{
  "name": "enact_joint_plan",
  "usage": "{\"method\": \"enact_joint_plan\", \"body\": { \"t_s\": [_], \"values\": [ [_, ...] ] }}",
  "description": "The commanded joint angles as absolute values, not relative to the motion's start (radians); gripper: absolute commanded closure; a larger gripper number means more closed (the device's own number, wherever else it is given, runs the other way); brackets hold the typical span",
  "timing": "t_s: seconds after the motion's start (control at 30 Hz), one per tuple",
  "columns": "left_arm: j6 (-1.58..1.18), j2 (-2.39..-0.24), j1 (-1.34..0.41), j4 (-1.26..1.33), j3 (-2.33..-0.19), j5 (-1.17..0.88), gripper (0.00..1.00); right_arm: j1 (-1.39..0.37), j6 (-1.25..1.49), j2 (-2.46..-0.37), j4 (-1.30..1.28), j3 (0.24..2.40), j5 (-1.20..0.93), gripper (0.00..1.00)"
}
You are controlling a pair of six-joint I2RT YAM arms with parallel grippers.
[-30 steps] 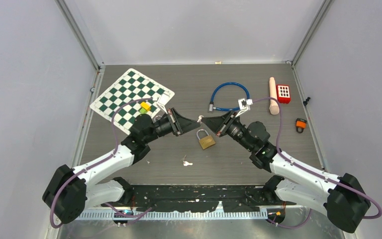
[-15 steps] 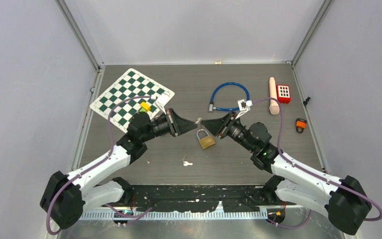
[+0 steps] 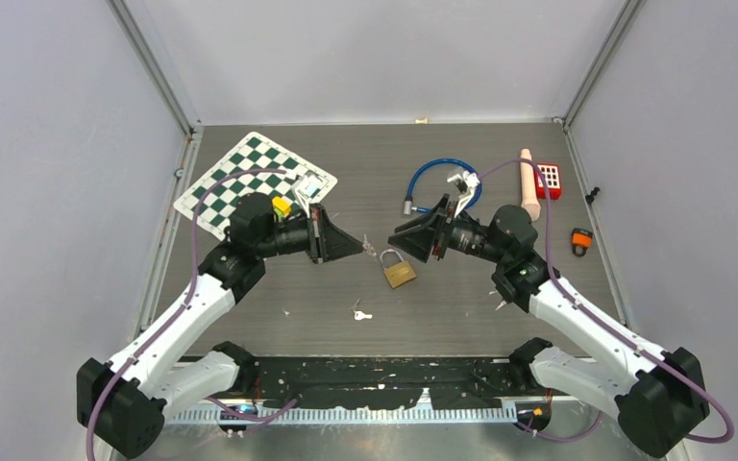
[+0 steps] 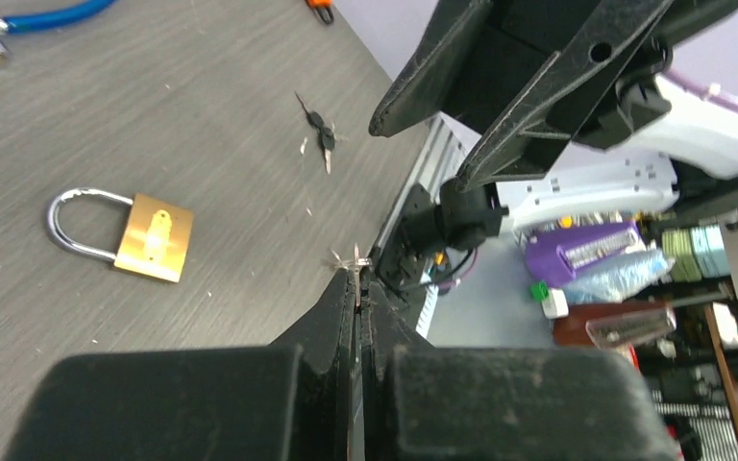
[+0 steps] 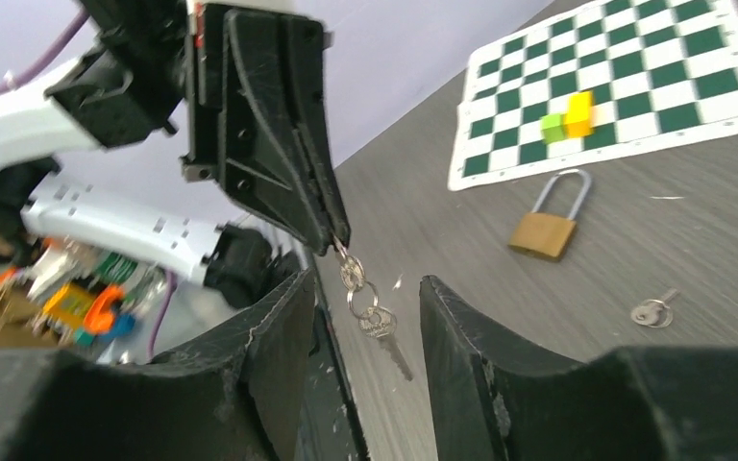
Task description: Unlock with the key
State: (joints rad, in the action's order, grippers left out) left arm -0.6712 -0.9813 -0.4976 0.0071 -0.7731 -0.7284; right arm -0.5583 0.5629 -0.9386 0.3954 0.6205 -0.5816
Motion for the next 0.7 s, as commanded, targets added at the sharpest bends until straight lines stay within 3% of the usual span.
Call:
{"method": "enact_joint_plan", "body": {
  "t_s": [0.0,0.2,0.67],
  "values": [
    [-0.597,-0.985,-0.494,-0.061,-0.827,-0.881,1.0,-0.554,0.518,-0.991,0.435,0.698,-0.83,0.5],
    [-0.648,-0.989,-0.495,0.019,-0.812,-0.907,1.0,-0.572,0.625,-1.085,0.577,0.726,-0.938,0.56],
    [-0.924,-1.015,-0.495,0.387,-0.691,-0.876,1.0,-0.634,0.761,-1.176,0.768,0.678,-0.905,0.66]
  ]
}}
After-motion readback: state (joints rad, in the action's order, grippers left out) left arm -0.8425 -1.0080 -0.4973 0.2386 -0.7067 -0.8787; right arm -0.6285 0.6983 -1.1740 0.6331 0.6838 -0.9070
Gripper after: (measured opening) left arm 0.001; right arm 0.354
